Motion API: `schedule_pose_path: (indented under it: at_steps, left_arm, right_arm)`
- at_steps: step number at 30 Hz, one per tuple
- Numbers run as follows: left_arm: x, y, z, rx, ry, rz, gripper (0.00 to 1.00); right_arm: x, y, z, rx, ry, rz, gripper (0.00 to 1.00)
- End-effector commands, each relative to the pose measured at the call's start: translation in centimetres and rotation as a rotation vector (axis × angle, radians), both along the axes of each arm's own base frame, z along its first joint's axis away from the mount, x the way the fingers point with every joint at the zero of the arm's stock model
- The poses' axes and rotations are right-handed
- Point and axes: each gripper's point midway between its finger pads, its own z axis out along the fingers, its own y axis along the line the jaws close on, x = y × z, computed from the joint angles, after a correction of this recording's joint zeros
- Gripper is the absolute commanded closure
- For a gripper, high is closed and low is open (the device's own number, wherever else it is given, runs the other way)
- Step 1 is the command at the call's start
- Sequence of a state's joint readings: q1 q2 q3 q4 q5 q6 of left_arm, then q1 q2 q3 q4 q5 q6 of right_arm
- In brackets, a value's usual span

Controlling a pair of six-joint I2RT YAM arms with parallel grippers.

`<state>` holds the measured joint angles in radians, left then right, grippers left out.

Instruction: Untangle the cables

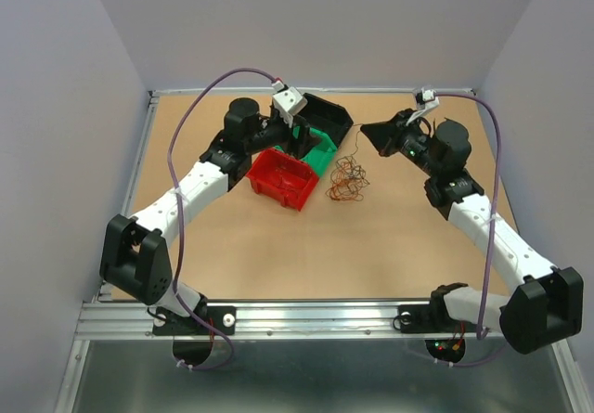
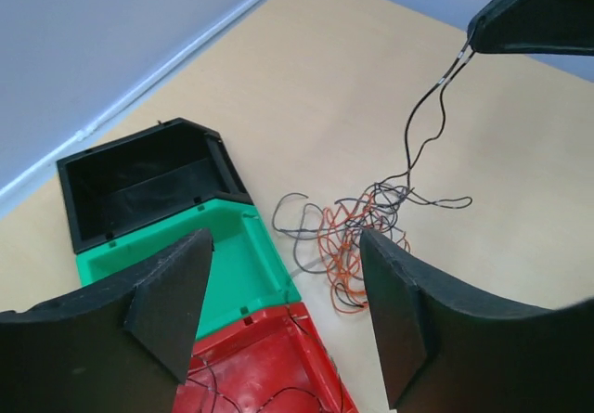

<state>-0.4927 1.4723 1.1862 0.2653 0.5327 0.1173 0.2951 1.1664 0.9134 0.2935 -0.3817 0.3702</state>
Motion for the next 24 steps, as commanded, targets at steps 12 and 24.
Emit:
schedule_pose_path:
  at_steps: [12, 24]
  left_arm:
    - [-3.8, -7.6, -0.7, 0.067, -0.115, -0.201, 0.19]
    - [-1.9, -10.1, -3.0, 0.079, -0.022, -0.163, 0.92]
  right_arm:
    - [-2.6, 3.0, 3.7, 0.016, -0.145, 0.247, 0.99]
    - [-3.7, 3.2, 3.1, 0.033, -0.137, 0.282, 0.99]
